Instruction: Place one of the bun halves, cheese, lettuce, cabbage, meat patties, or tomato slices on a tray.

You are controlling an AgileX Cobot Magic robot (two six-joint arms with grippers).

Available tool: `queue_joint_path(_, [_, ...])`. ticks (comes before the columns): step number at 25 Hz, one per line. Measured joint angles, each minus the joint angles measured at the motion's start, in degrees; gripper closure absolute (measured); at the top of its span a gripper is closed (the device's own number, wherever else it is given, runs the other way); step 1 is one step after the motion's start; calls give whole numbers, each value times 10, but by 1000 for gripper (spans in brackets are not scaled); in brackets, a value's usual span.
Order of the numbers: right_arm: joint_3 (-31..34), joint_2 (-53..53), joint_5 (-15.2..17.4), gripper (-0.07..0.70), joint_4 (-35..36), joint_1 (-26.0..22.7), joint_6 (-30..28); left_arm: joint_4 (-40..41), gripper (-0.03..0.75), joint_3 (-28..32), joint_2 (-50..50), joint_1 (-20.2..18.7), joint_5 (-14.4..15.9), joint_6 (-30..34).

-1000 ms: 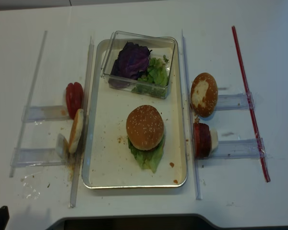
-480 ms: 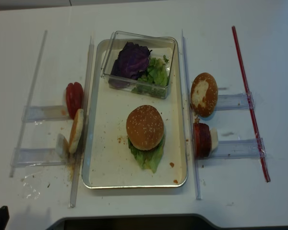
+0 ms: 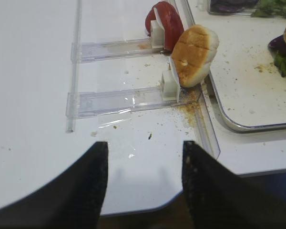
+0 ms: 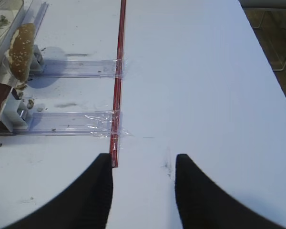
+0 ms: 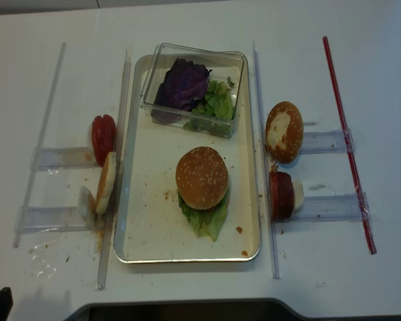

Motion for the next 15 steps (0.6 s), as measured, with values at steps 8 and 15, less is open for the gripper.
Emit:
queue_joint_path(8, [0, 0, 0, 301, 0, 0, 0, 0, 374, 0, 0, 0, 0, 0])
queue_joint_path(15, [0, 0, 0, 301, 0, 0, 0, 0, 374, 0, 0, 0, 0, 0])
